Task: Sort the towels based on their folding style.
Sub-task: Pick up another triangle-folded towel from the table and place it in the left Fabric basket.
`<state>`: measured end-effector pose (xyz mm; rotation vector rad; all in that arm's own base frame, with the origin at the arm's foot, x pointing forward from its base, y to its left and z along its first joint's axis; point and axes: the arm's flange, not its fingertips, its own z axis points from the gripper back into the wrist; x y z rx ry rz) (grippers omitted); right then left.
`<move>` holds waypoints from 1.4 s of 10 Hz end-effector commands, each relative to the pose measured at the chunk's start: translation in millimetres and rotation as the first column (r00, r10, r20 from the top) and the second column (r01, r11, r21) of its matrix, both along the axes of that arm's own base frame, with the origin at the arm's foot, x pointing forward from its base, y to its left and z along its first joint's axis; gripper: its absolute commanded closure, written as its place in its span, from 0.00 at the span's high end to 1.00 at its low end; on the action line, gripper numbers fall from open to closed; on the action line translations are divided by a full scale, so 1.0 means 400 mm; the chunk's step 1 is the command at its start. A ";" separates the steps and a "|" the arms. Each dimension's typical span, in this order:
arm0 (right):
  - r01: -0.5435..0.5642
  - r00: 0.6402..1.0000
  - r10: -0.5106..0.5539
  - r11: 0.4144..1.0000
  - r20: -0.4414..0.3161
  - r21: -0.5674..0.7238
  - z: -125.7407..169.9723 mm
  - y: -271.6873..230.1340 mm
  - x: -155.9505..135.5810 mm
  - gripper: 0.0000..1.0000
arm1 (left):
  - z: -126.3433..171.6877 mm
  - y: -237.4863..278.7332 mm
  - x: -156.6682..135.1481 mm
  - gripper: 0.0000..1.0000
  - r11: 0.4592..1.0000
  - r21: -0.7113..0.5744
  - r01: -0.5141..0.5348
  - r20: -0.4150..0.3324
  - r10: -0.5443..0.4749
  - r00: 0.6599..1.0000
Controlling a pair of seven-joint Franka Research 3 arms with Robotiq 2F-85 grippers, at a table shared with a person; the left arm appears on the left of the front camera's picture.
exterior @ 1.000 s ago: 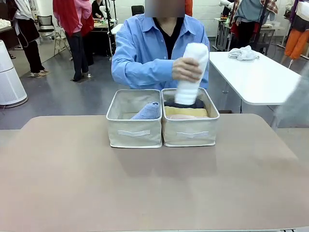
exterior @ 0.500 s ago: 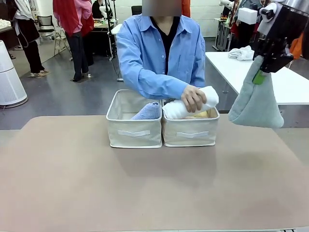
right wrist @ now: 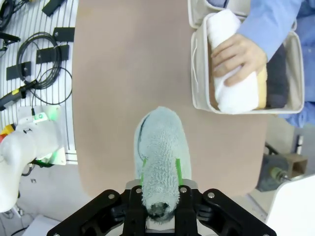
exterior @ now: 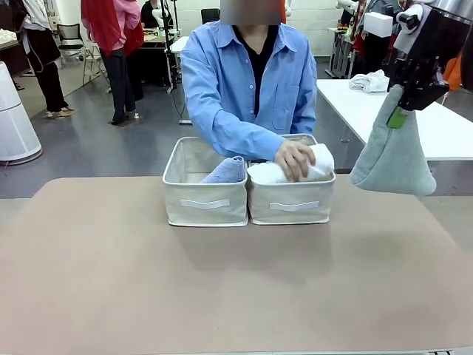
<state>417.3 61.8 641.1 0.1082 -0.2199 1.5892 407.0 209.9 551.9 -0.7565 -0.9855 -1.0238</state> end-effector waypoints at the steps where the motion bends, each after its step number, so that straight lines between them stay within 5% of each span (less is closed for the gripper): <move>1: -0.003 1.000 0.003 1.000 0.002 0.008 0.000 -0.001 -0.007 0.12 | 0.003 0.003 -0.005 1.00 1.000 -0.007 0.000 0.007 0.000 1.000; 14: -0.003 1.000 0.003 1.000 0.002 0.008 0.000 -0.001 -0.007 0.12 | 0.003 0.003 -0.005 1.00 1.000 -0.007 0.000 0.007 0.000 1.000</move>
